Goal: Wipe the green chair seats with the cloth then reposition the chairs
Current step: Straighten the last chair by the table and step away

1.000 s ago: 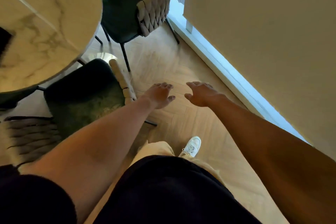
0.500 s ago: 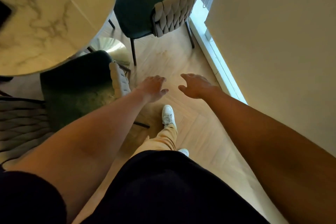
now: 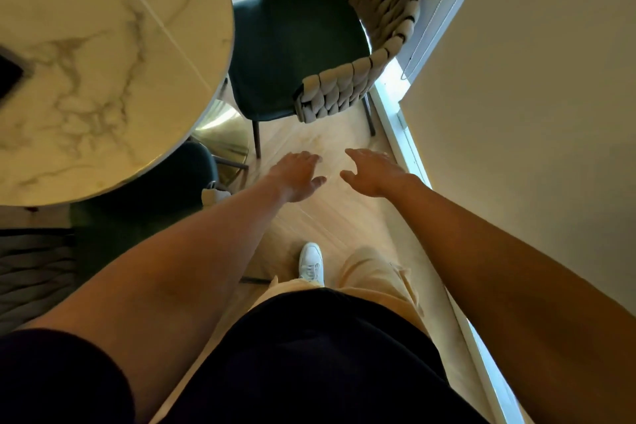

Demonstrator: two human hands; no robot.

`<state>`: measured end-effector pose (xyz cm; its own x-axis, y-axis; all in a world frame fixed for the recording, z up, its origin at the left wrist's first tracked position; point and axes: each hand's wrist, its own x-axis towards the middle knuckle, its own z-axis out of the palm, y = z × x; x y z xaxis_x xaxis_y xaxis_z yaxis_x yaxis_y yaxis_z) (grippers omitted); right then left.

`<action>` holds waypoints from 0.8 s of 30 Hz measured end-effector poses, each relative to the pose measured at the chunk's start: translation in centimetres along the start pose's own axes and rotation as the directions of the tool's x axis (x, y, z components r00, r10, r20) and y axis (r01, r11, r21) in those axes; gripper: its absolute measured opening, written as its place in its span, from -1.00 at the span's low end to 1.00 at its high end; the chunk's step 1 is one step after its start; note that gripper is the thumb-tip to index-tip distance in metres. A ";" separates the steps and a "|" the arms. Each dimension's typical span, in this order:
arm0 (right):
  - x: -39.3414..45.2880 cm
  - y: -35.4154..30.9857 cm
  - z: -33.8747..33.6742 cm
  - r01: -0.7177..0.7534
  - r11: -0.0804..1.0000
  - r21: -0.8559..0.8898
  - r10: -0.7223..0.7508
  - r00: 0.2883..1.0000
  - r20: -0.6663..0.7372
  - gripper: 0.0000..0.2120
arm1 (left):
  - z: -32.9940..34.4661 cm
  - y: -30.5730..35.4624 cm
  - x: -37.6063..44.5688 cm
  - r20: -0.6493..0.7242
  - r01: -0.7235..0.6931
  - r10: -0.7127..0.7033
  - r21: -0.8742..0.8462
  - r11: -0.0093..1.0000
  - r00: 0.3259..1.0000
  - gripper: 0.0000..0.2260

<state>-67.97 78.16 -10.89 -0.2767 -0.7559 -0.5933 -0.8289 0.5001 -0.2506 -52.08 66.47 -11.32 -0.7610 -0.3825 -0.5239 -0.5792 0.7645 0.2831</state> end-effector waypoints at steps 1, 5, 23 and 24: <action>1.0 0.2 -0.9 0.014 1.000 -0.002 -0.014 1.000 -0.005 -0.37 | -0.8 -0.1 0.9 -0.013 0.012 -0.012 -0.004 1.000 1.000 -0.46; 5.3 1.5 -3.5 0.063 0.998 -0.001 -0.063 0.998 -0.026 -0.37 | -3.5 -0.5 4.9 -0.041 0.056 -0.057 -0.024 0.998 0.998 -0.47; 23.8 8.0 -14.6 0.330 0.928 -0.175 -0.326 0.944 0.053 -0.39 | -9.1 -1.7 22.7 -0.154 0.338 -0.377 -0.227 0.913 0.913 -0.55; 24.5 8.2 -14.5 0.339 0.924 -0.174 -0.333 0.941 0.067 -0.38 | -8.8 -1.9 23.4 -0.150 0.342 -0.376 -0.211 0.916 0.914 -0.54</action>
<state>-88.56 57.62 -16.33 0.0482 -0.8493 -0.5258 -0.9448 0.1321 -0.3000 -71.34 51.49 -17.01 -0.5219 -0.7151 -0.4651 -0.8523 0.4599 0.2493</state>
